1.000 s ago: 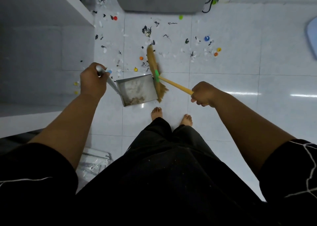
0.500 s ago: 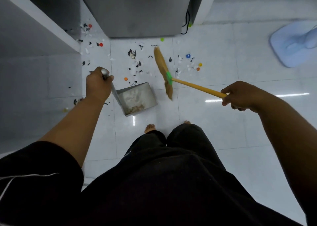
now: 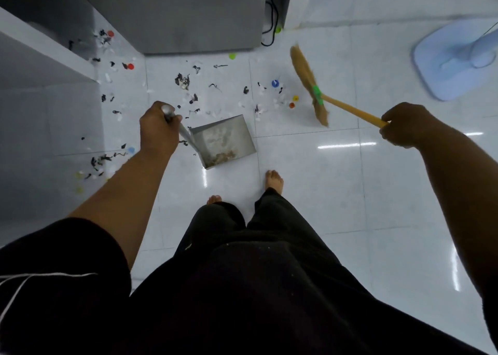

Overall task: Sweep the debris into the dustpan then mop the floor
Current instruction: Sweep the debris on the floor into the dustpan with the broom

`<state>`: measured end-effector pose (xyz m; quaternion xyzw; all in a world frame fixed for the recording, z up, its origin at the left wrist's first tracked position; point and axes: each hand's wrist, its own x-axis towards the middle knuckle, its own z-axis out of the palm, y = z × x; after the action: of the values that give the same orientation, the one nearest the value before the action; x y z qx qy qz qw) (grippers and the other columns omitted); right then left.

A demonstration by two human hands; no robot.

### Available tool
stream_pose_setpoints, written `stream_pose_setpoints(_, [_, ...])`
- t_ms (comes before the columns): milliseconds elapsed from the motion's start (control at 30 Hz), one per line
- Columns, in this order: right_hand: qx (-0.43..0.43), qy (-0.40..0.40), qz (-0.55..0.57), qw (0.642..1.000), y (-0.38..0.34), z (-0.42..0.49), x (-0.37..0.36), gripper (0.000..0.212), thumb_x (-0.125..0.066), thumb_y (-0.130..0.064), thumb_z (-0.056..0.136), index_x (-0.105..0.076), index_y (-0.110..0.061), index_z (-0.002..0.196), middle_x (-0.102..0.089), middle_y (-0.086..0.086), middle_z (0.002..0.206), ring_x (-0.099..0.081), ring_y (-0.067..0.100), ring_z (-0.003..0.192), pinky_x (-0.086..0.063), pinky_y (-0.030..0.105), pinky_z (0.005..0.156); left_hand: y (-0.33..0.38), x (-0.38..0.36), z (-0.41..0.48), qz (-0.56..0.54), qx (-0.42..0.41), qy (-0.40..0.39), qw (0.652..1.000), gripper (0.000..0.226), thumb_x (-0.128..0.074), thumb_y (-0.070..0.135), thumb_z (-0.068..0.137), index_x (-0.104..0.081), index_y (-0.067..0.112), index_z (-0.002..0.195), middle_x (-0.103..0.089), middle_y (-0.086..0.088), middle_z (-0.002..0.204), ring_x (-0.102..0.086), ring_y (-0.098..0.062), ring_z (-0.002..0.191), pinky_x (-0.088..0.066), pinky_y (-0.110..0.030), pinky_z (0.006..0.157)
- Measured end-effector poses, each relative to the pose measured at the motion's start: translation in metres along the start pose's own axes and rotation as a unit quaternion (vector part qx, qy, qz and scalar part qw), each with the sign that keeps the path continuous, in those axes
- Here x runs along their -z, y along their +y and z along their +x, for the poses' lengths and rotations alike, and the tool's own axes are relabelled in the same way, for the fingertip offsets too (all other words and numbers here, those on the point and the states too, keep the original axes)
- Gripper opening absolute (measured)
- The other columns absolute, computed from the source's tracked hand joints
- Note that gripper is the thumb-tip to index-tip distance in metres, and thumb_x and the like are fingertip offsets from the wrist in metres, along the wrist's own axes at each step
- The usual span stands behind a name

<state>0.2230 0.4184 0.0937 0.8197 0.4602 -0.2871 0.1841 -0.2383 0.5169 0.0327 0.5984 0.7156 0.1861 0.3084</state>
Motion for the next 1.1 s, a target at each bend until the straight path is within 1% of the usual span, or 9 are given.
stream_pose_setpoints(133, [-0.014, -0.039, -0.01, 0.999, -0.001, 0.056, 0.015, 0.014, -0.059, 0.002, 0.077, -0.067, 0.006, 0.088, -0.069, 0.02, 0.076, -0.068, 0.032, 0.065, -0.055, 0.032, 0.06, 0.014, -0.018, -0.001, -0.003, 0.033, 0.011, 0.999, 0.01, -0.062, 0.004, 0.091, -0.062, 0.005, 0.1, -0.057, -0.001, 0.093, -0.053, -0.012, 0.086, -0.042, -0.005, 0.07])
stream_pose_setpoints(200, [-0.013, -0.062, -0.008, 0.998, -0.011, 0.081, 0.017, 0.011, -0.059, 0.005, 0.075, -0.067, 0.008, 0.081, -0.07, 0.022, 0.072, -0.07, 0.034, 0.065, -0.058, 0.035, 0.064, 0.014, -0.022, -0.004, -0.005, 0.048, 0.021, 0.999, 0.009, -0.062, 0.006, 0.09, -0.062, 0.01, 0.098, -0.058, 0.003, 0.087, -0.056, -0.008, 0.079, -0.04, -0.006, 0.068])
stream_pose_setpoints(267, [0.003, -0.078, 0.005, 0.997, -0.025, 0.103, 0.015, 0.012, -0.058, 0.005, 0.078, -0.068, 0.011, 0.082, -0.071, 0.025, 0.076, -0.071, 0.035, 0.07, -0.058, 0.039, 0.071, 0.011, -0.026, -0.01, -0.005, 0.05, 0.033, 0.998, 0.01, -0.063, 0.006, 0.09, -0.059, 0.014, 0.094, -0.059, 0.003, 0.087, -0.056, -0.007, 0.079, -0.038, 0.001, 0.066])
stream_pose_setpoints(333, [0.019, -0.101, 0.012, 0.995, -0.047, 0.115, 0.01, 0.015, -0.056, 0.004, 0.081, -0.068, 0.013, 0.084, -0.071, 0.026, 0.079, -0.068, 0.035, 0.07, -0.057, 0.038, 0.069, 0.004, -0.026, -0.017, -0.008, 0.056, 0.041, 0.998, 0.01, -0.063, 0.005, 0.09, -0.06, 0.011, 0.097, -0.059, -0.002, 0.093, -0.055, -0.012, 0.085, -0.038, 0.002, 0.069])
stream_pose_setpoints(500, [0.095, -0.124, 0.017, 0.987, -0.119, 0.115, -0.004, 0.025, -0.058, -0.004, 0.086, -0.063, 0.008, 0.108, -0.062, 0.018, 0.095, -0.059, 0.032, 0.085, -0.053, 0.041, 0.079, -0.019, -0.021, -0.032, 0.0, 0.109, 0.069, 0.992, 0.014, -0.065, 0.014, 0.09, -0.061, 0.008, 0.102, -0.065, -0.004, 0.098, -0.059, -0.013, 0.089, -0.044, -0.013, 0.082])
stream_pose_setpoints(633, [0.116, -0.17, -0.007, 0.979, -0.166, 0.097, -0.016, 0.022, -0.055, 0.001, 0.085, -0.069, 0.013, 0.097, -0.071, 0.025, 0.094, -0.07, 0.038, 0.09, -0.056, 0.041, 0.084, -0.038, -0.013, -0.038, 0.01, 0.124, 0.081, 0.989, 0.013, -0.067, 0.016, 0.089, -0.062, 0.012, 0.1, -0.065, -0.002, 0.097, -0.058, -0.009, 0.087, -0.035, 0.005, 0.071])
stream_pose_setpoints(800, [0.153, -0.189, -0.027, 0.97, -0.211, 0.075, -0.03, 0.021, -0.055, 0.002, 0.086, -0.068, 0.011, 0.098, -0.071, 0.028, 0.097, -0.07, 0.04, 0.095, -0.056, 0.042, 0.084, -0.055, 0.001, -0.04, 0.03, 0.144, 0.091, 0.985, 0.014, -0.068, 0.019, 0.089, -0.063, 0.012, 0.1, -0.065, -0.001, 0.094, -0.056, -0.009, 0.083, -0.039, -0.012, 0.076])
stream_pose_setpoints(1000, [0.172, -0.189, -0.048, 0.966, -0.231, 0.056, -0.028, 0.017, -0.057, -0.001, 0.086, -0.069, 0.006, 0.096, -0.072, 0.025, 0.092, -0.072, 0.034, 0.081, -0.058, 0.038, 0.072, -0.075, 0.014, -0.04, 0.027, 0.146, 0.093, 0.985, 0.015, -0.068, 0.019, 0.088, -0.062, 0.011, 0.1, -0.066, -0.003, 0.093, -0.057, -0.012, 0.081, -0.041, -0.016, 0.075])
stream_pose_setpoints(1100, [0.171, -0.177, -0.056, 0.968, -0.221, 0.049, -0.01, 0.021, -0.06, -0.003, 0.087, -0.069, 0.005, 0.105, -0.072, 0.022, 0.093, -0.07, 0.03, 0.077, -0.056, 0.035, 0.07, -0.078, 0.017, -0.037, 0.013, 0.144, 0.093, 0.985, 0.016, -0.068, 0.018, 0.088, -0.062, 0.01, 0.101, -0.065, -0.005, 0.092, -0.058, -0.015, 0.083, -0.045, -0.021, 0.078])
